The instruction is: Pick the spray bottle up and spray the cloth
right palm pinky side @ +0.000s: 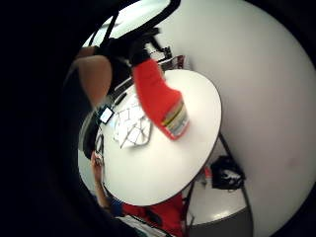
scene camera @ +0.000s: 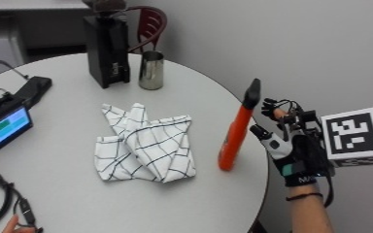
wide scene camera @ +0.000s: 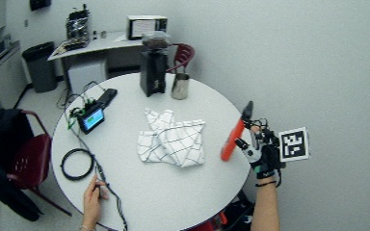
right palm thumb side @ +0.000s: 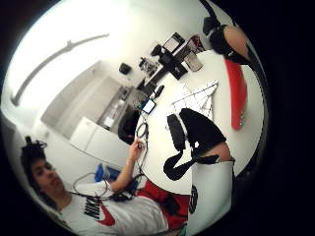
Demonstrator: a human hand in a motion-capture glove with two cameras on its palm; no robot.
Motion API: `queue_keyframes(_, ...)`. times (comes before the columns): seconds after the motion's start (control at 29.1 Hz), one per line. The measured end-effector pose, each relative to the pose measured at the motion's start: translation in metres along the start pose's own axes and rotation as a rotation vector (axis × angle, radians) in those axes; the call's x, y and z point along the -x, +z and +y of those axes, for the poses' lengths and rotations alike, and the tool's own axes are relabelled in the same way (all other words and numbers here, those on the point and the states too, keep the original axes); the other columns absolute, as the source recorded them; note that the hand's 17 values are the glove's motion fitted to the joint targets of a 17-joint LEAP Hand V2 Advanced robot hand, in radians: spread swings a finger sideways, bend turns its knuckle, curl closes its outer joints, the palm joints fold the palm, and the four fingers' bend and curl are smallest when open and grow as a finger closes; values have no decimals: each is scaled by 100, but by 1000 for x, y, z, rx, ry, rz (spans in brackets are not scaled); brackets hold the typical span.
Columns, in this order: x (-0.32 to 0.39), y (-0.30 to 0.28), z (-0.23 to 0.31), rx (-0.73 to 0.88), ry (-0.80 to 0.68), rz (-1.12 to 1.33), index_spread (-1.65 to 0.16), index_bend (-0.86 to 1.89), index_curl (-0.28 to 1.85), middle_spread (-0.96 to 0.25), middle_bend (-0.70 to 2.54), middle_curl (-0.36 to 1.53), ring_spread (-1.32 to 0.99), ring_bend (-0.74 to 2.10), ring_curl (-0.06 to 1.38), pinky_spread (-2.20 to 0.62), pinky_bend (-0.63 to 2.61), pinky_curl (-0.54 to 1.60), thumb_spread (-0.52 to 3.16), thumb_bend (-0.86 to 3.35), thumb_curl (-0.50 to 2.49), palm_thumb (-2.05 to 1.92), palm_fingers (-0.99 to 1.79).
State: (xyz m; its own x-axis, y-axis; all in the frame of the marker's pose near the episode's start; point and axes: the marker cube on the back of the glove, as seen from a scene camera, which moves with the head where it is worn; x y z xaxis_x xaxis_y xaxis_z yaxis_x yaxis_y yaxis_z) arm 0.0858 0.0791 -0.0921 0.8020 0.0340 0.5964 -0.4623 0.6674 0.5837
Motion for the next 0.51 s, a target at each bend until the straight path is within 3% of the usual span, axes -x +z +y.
queue_keyframes(0.27, -43, 70, -30, 138, 153, -298, -33, 4, 24, -5, 28, 37, -2, 35, 34, 17, 25, 33, 112, 6, 30, 65, 76)
queue_keyframes(0.51, -66, 87, -32, 149, 227, -331, -35, 1, 18, -1, 26, 38, 2, 29, 34, 20, 44, 39, 106, -2, 30, 62, 52)
